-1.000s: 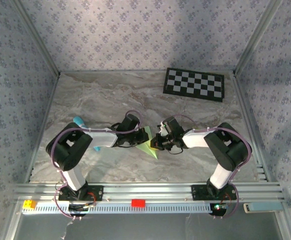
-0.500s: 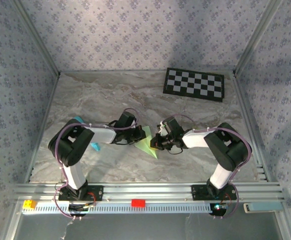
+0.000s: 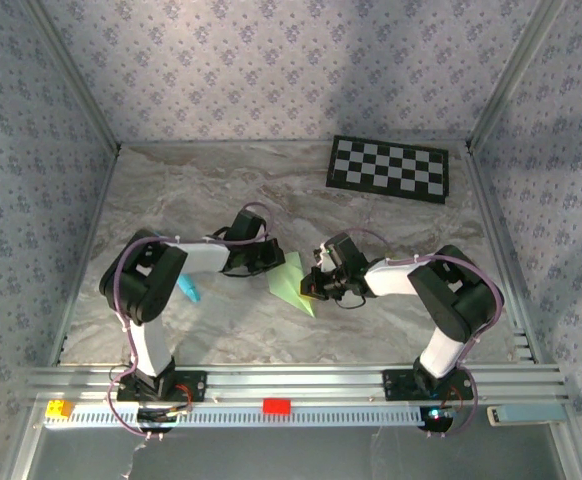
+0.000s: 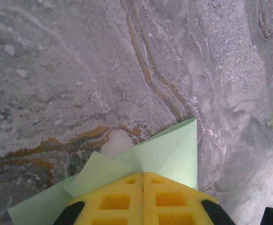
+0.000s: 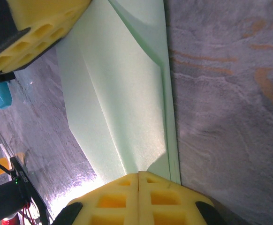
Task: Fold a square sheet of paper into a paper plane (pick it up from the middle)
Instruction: Fourth fold the wing at the center of the table.
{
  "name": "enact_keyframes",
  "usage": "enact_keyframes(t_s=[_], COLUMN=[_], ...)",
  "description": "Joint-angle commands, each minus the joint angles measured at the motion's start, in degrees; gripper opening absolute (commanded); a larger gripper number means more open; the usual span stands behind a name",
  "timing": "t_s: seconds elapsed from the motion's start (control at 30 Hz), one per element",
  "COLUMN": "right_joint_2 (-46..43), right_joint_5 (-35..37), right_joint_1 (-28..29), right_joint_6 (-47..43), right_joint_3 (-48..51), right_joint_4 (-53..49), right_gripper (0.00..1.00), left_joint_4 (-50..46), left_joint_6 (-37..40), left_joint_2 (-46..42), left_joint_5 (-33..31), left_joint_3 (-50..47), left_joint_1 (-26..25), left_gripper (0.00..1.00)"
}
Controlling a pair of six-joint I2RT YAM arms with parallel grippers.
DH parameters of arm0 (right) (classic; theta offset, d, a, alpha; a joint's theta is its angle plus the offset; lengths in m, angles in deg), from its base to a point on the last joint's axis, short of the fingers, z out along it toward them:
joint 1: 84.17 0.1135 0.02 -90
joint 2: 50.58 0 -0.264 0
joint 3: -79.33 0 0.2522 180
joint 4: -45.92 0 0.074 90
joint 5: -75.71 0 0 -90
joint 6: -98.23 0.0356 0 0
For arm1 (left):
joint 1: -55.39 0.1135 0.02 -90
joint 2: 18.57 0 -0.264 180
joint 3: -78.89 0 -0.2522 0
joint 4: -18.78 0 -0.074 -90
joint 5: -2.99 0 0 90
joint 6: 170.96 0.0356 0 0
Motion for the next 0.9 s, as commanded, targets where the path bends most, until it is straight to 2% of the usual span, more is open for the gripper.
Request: enact_keyframes(t_s=[0.0, 0.27, 0.53, 0.67, 0.87], right_joint_2=[2.1, 2.3, 2.6, 2.4, 2.3], right_joint_5=[4.3, 4.1, 4.1, 4.2, 4.4], right_joint_1=[0.4, 0.3, -0.1, -0.1, -0.1], right_joint_6=[-1.8, -1.9, -1.9, -1.9, -1.9], right_joint_3=[2.8, 2.7, 2.8, 2.8, 2.9], right_joint_4=[-9.3, -9.2, -8.6, -8.6, -8.6], right_gripper=[0.00, 0.00, 0.00, 0.00, 0.00], left_joint_4=[-4.0, -4.9, -8.1, -12.0, -8.9], left_joint_6=[4.9, 6.9, 7.8, 7.9, 4.5], left_joint_2=[1.9, 3.2, 0.7, -2.7, -7.9], left_joint_5=[-5.1, -3.9, -2.1, -2.4, -3.0], left_joint_3=[2.0, 4.1, 8.1, 10.7, 6.8], left_joint_1=[2.3, 5.5, 5.7, 4.4, 0.6], left_gripper=[0.06, 0.06, 0.09, 0.11, 0.12])
